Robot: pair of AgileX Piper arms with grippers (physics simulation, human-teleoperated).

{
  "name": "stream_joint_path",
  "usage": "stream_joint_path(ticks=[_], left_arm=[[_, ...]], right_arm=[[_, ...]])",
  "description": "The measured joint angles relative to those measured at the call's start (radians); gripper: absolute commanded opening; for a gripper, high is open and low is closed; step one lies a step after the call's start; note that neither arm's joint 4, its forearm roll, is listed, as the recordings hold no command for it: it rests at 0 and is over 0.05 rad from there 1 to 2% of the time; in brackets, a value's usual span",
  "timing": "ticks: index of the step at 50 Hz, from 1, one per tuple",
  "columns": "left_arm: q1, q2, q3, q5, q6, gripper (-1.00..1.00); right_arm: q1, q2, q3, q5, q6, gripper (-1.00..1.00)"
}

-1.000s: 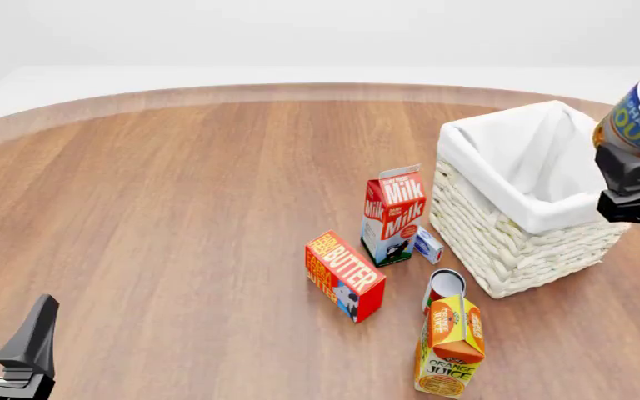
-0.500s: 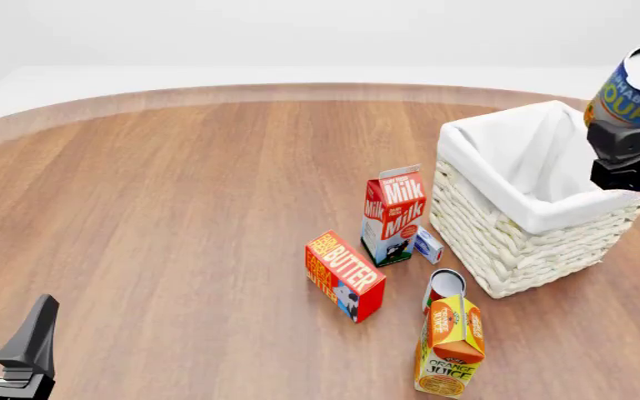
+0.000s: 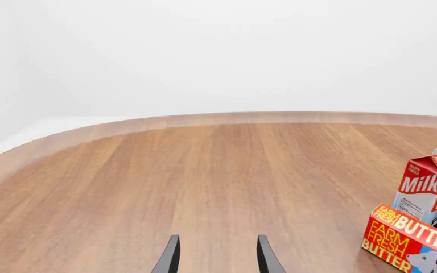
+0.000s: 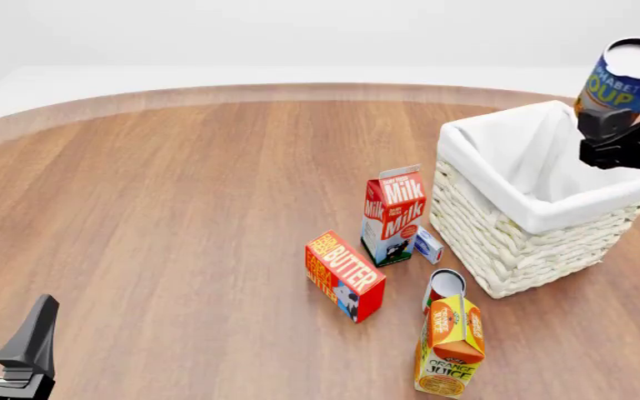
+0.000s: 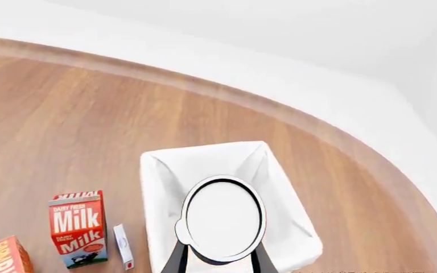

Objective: Pick up the alphabet soup, and put it in the basket.

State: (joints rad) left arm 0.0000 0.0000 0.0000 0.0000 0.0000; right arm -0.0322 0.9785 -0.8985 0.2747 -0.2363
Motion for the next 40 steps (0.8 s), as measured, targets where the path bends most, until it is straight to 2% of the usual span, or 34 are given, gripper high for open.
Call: stream_joint_path(ticks=[40], left_arm=[[0.000, 0.000, 0.000, 0.000, 0.000, 1.00]], right_arm=[[-0.023, 0.176, -0.101, 0.069, -0.073, -1.00]])
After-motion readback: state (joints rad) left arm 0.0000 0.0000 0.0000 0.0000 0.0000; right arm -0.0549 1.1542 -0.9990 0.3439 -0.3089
